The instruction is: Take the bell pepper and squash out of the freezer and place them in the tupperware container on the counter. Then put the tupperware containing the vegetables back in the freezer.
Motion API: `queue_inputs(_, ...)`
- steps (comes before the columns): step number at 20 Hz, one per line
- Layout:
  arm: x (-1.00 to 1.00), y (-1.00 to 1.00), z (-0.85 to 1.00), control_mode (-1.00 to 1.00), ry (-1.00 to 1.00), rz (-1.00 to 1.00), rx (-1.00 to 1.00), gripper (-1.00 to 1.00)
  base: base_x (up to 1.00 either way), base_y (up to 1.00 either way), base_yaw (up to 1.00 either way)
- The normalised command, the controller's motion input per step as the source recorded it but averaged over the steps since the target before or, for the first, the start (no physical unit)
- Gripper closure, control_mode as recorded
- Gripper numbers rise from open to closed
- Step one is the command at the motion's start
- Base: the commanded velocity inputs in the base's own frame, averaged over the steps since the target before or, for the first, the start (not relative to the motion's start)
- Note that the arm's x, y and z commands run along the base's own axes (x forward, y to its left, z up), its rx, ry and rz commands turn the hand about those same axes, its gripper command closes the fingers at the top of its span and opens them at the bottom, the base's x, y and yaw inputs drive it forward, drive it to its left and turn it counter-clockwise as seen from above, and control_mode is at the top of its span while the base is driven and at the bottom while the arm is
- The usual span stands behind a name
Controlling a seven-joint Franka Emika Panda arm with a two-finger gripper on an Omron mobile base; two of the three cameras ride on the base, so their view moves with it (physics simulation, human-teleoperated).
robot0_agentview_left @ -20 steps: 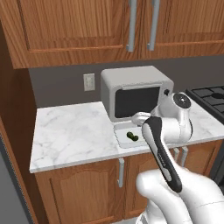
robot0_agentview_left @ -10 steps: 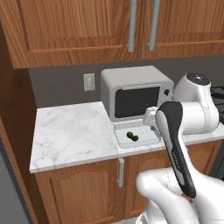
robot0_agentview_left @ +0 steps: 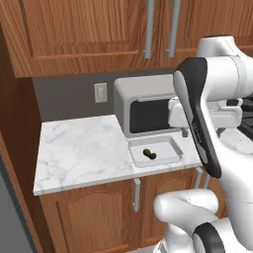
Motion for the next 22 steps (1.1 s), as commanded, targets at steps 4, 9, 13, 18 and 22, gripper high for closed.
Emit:
queue_inputs(4, -0.91, -0.01, 0.0, -1.0, 0.0, 0.0, -0.02, -1.0, 0.0, 0.0, 0.0)
queue_inputs(9, -0.59, -0.14, -0.1, -1.0, -0.03, 0.03, 0.0, -1.0, 0.0, 0.0, 0.0)
queue_inputs(13, -0.14, -0.03, -0.01, -1.0, 0.0, 0.01, 0.01, -1.0, 0.0, 0.0, 0.0)
queue_inputs(18, 0.0, 0.0, 0.0, 1.0, 0.0, 0.0, 0.01, -1.0, -0.13, 0.14, 0.0)
queue_inputs(22, 0.0, 0.0, 0.0, 1.0, 0.0, 0.0, 0.0, -1.0, -0.33, 0.94, 0.0)
